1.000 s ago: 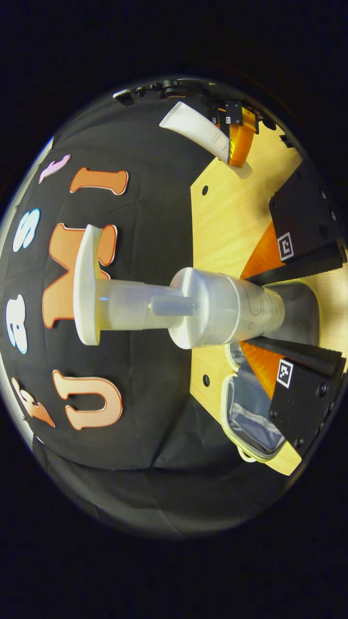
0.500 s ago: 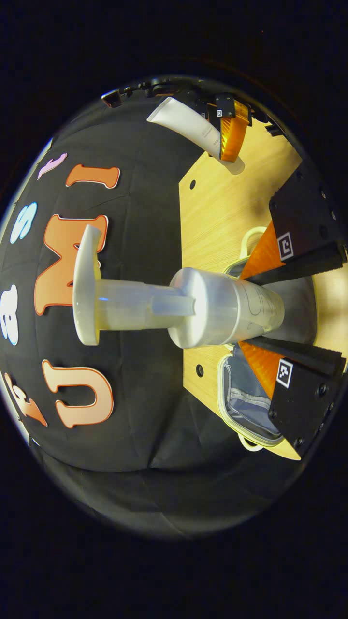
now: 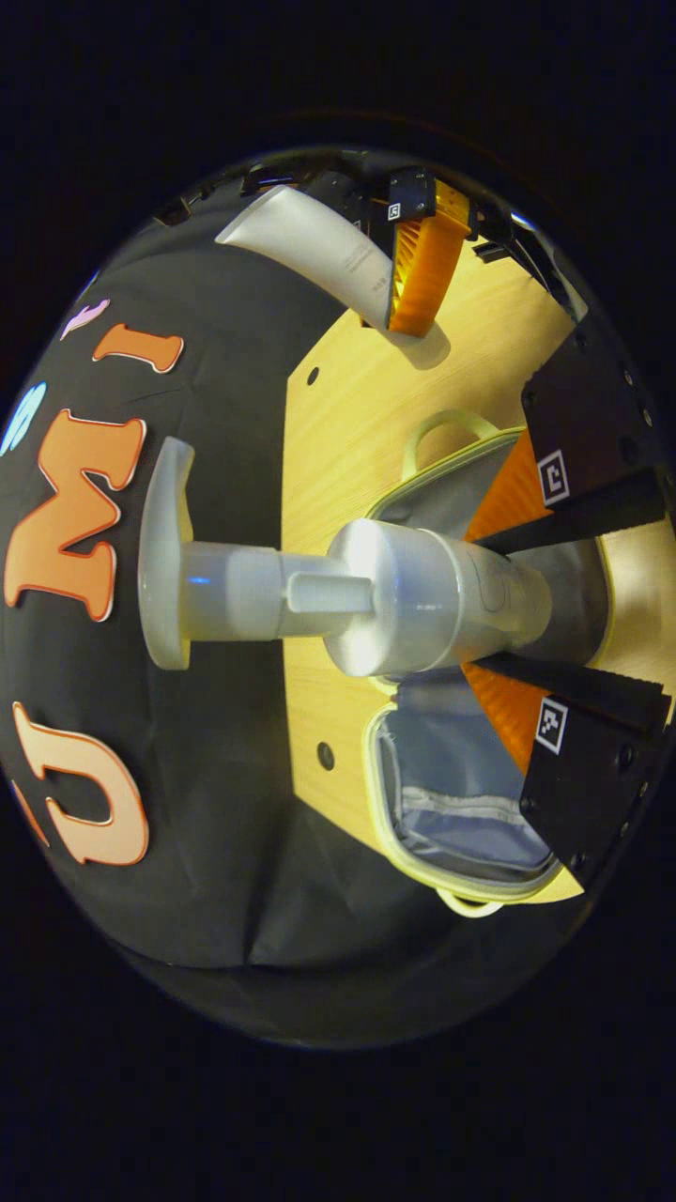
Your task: First open the suitcase, pack the skin care products into it, and then close the suitcase.
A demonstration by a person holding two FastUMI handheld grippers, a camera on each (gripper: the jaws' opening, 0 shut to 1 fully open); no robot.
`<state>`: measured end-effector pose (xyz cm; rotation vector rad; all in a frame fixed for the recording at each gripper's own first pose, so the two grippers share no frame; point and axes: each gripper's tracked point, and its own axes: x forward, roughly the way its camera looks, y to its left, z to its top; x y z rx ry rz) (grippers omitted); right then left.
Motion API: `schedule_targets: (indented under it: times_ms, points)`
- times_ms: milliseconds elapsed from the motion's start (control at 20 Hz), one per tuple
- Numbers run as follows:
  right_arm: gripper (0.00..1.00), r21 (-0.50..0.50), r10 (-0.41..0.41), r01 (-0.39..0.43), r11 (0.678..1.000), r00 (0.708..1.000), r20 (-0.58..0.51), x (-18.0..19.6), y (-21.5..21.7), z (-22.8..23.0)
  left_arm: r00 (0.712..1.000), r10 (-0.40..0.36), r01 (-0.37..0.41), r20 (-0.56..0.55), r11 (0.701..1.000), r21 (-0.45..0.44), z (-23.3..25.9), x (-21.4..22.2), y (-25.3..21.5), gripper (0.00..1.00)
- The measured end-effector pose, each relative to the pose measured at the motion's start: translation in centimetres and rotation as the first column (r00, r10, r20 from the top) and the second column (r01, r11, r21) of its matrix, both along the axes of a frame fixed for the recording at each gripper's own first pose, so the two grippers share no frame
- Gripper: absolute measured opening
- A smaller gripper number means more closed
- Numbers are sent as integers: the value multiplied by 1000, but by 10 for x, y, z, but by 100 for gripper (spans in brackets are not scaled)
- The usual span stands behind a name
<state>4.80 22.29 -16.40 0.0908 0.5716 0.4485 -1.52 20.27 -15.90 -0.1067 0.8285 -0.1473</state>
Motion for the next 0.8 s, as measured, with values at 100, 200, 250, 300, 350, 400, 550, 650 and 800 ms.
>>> schedule_targets:
  times_ms: [100, 200, 250, 300, 350, 400, 550, 650, 800]
  points:
    - [46, 2, -2, 2, 1000, 1000, -26, 2, 11, -9, 998, -26, 25, -58, 1000, -19, -21, -2, -4, 59]
    - [46, -3, -3, 3, 1000, 999, -55, 3, 19, -18, 991, -52, 47, -122, 998, -42, -36, -4, -13, 59]
    - [46, -1, 0, 0, 1000, 998, -69, 3, 23, -24, 986, -64, 56, -152, 997, -61, -46, -6, -17, 59]
    - [46, 0, 0, 0, 1000, 996, -86, 5, 26, -29, 978, -74, 62, -196, 996, -70, -54, -8, -19, 60]
    - [46, 0, 1, -1, 1000, 995, -103, 5, 27, -33, 972, -81, 66, -222, 995, -72, -61, -7, -22, 59]
    - [46, 0, -2, 2, 1000, 993, -116, 5, 29, -38, 960, -81, 65, -266, 995, -70, -66, -8, -23, 60]
    - [46, 13, 2, 0, 1000, 990, -144, 5, 32, -45, 926, -60, 44, -372, 998, -53, -92, -11, -22, 60]
    - [46, 15, 2, 0, 1000, 988, -156, 8, 32, -48, 899, -43, 30, -436, 999, -37, -103, -15, -22, 60]
    - [46, 11, 3, -1, 1000, 984, -177, 10, 32, -56, 859, 4, -3, -512, 1000, 2, -119, -21, -15, 60]
